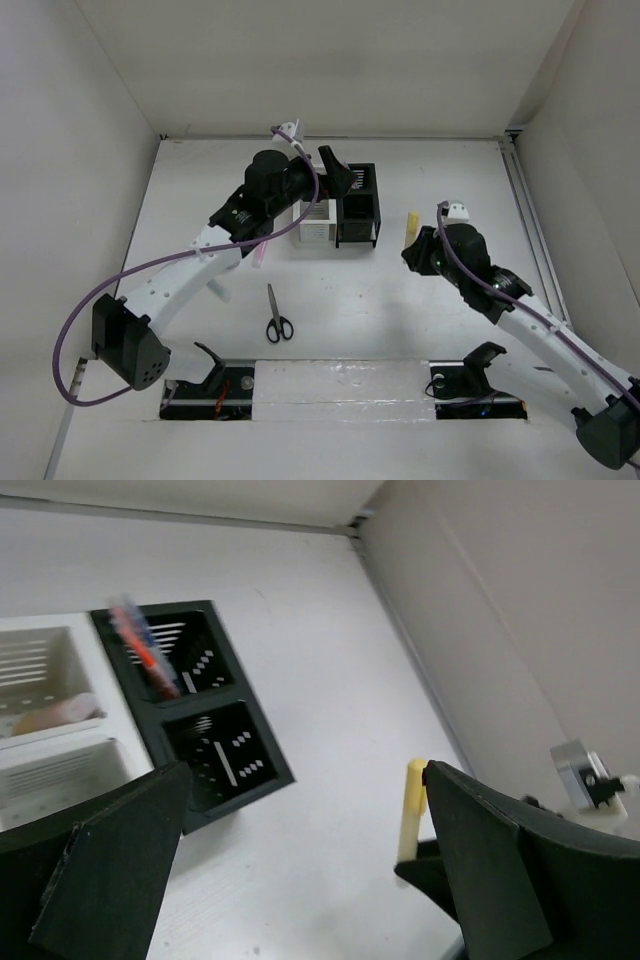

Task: Sort the stationery into containers
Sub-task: Pick up the pen from the center of the board.

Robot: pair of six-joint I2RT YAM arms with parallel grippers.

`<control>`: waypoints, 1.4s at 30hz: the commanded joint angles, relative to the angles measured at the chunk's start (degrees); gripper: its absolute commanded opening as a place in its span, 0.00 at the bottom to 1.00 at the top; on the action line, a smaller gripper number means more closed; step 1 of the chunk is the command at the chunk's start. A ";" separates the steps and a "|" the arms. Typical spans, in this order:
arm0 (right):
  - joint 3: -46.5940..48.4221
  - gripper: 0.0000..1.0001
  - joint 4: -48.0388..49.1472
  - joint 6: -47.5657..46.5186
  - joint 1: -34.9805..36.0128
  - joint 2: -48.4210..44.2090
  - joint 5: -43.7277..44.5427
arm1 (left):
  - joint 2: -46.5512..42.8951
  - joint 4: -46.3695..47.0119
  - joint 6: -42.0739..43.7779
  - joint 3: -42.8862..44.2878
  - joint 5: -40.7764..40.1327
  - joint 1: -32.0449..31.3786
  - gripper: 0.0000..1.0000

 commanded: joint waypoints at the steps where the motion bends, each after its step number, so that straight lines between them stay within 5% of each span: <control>1: 1.76 0.00 7.46 -8.90 0.42 -1.74 -2.87 | -2.17 7.13 -3.18 -0.38 14.18 0.28 1.00; 4: 2.90 0.00 12.99 -12.25 2.26 -0.87 -10.86 | -2.70 10.47 -4.84 -2.49 19.13 0.28 1.00; 9: 7.99 0.00 14.32 -16.83 8.06 3.79 -11.32 | -2.70 14.26 -6.70 -5.30 25.63 0.28 1.00; 22: 12.57 0.00 17.66 -16.84 11.59 5.47 -8.07 | -2.17 12.33 -4.50 -8.73 24.24 -2.01 0.91; 28: 13.71 0.00 18.19 -16.84 12.82 5.47 -10.35 | -1.65 13.03 -4.50 -8.73 23.45 -2.01 0.73; 35: 13.71 0.00 19.95 -17.45 13.96 5.47 -15.35 | -0.50 14.44 -4.50 -8.73 22.83 -2.01 0.41; 36: 13.71 0.00 19.95 -18.15 13.96 5.47 -16.06 | 0.19 15.31 -4.50 -8.73 22.83 -2.01 0.34; 38: 13.71 0.00 19.95 -18.16 14.49 5.47 -14.84 | 0.81 15.32 -4.50 -7.51 22.30 -2.01 0.03; 39: 13.19 0.02 19.95 -18.16 14.49 5.47 -13.62 | 1.42 14.19 -4.50 -6.37 21.52 -2.01 0.00; 40: 13.19 0.36 19.95 -17.55 14.49 5.47 -12.04 | 1.43 13.57 -3.89 -5.84 18.55 -2.01 0.00; 42: 11.35 0.73 19.95 -16.84 14.49 4.16 -6.16 | 1.43 12.87 -2.66 -5.83 13.19 -2.01 0.00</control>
